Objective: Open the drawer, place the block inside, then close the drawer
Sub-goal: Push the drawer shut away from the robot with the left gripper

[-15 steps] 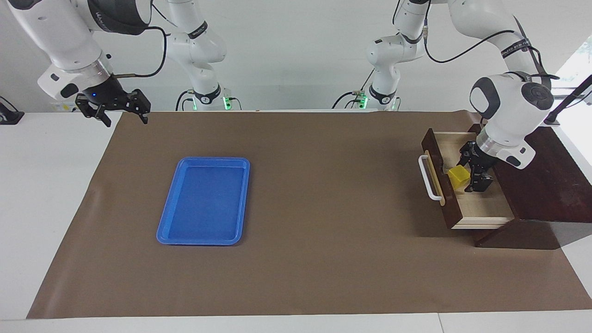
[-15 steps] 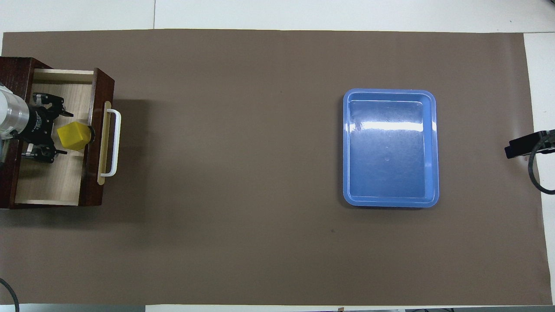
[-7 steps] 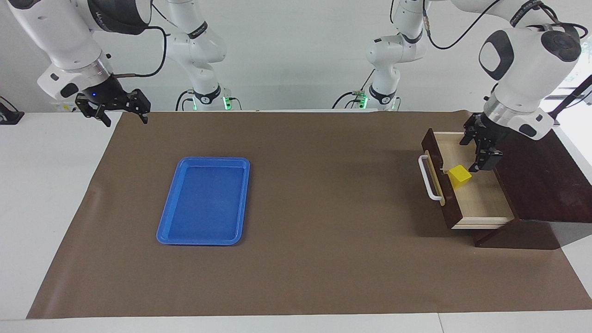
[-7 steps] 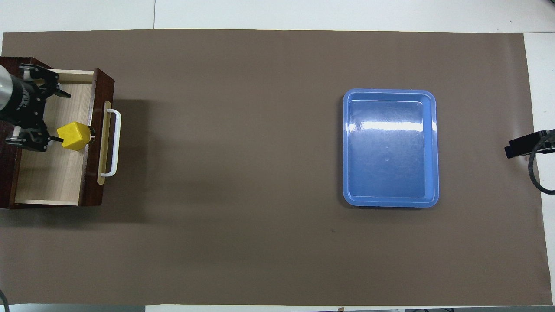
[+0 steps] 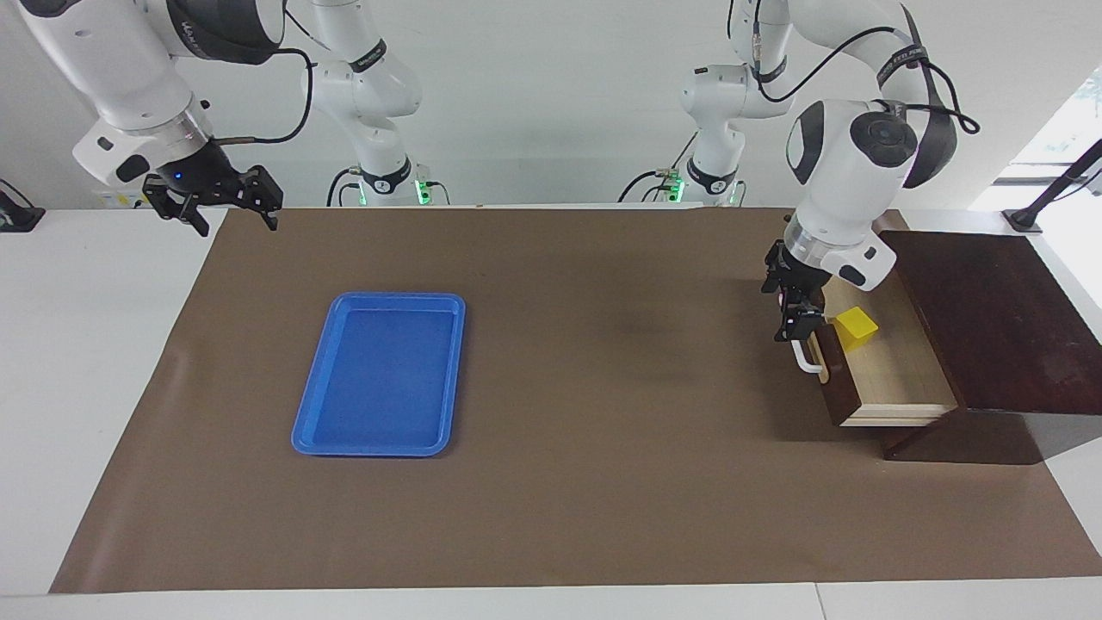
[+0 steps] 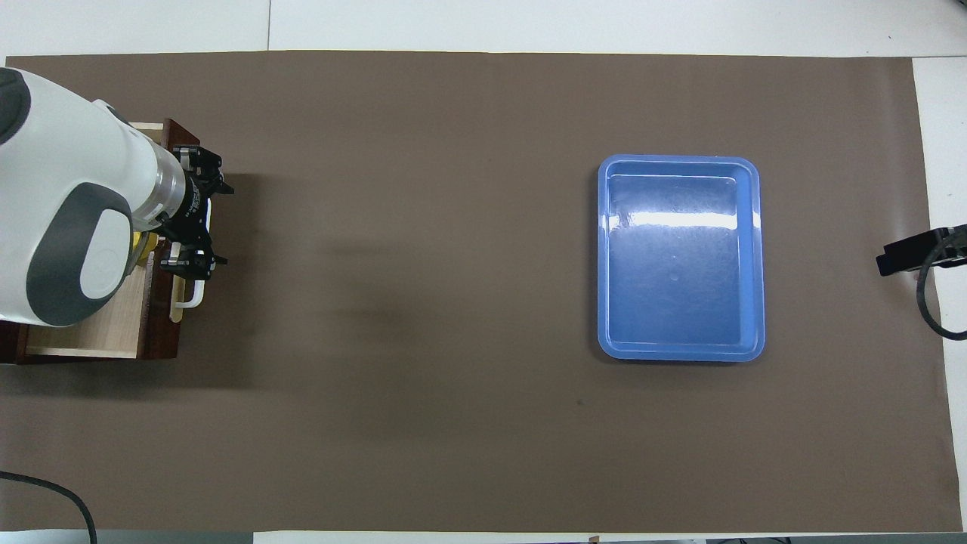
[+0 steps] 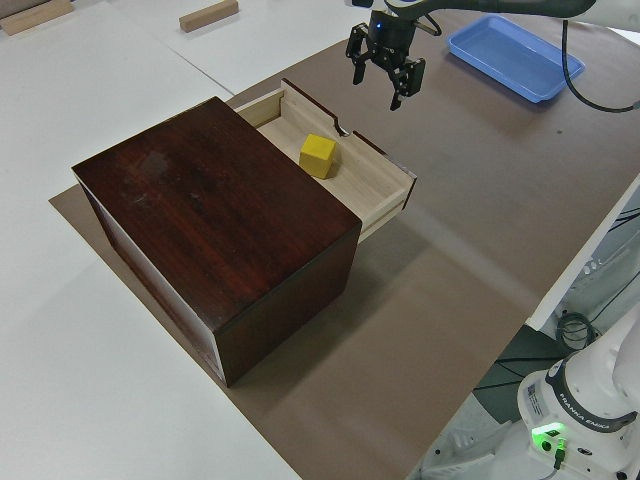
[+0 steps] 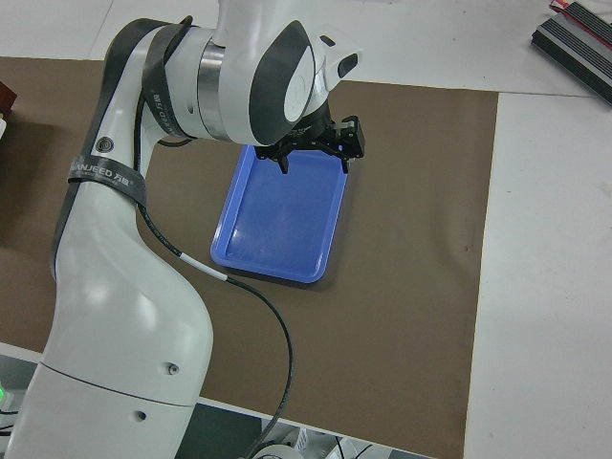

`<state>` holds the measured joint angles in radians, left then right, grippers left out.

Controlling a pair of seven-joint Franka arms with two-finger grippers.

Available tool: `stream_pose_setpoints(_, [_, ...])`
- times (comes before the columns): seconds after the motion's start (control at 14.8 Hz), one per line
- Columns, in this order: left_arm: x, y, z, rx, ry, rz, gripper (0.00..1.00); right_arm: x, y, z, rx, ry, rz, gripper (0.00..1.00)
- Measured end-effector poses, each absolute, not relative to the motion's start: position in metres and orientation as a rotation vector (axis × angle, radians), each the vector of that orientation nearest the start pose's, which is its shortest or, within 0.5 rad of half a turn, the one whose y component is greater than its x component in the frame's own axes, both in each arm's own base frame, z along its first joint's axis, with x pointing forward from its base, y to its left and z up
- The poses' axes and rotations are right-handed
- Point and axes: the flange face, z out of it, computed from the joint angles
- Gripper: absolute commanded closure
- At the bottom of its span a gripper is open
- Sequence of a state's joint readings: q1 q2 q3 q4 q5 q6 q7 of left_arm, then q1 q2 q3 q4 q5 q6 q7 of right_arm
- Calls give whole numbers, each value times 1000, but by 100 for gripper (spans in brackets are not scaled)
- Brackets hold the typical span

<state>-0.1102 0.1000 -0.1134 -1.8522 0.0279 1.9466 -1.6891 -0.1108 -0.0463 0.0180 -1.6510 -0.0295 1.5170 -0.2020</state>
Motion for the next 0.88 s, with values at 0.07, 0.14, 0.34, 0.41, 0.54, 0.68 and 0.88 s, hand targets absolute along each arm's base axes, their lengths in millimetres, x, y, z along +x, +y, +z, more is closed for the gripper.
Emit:
stream_pose_setpoints(0.07, [572,-121,453,-2336,-2093,-24,0,530,-52,608,-3151,-173,143,0])
stream_pose_setpoints(0.14, [571,-112,443,-2339,-2102,-35,0,530,-52,608,-3151,-174,142,0])
stream_pose_setpoints(0.34, [574,-68,438,-2362,-2082,-48,0,530,-52,609,-3151,-173,139,0])
stream_pose_setpoints(0.41, [575,-50,440,-2375,-2072,-53,0,530,-52,609,-3152,-173,139,0])
stream_pose_setpoints(0.54, [576,-20,442,-2399,-2046,-59,0,530,-52,609,-3152,-173,138,0])
stream_pose_setpoints(0.68, [578,9,445,-2410,-2050,-82,0,530,-52,609,-3152,-173,138,0])
stream_pose_setpoints(0.88, [576,65,447,-2427,-2035,-110,0,530,-52,609,-3152,-173,137,0])
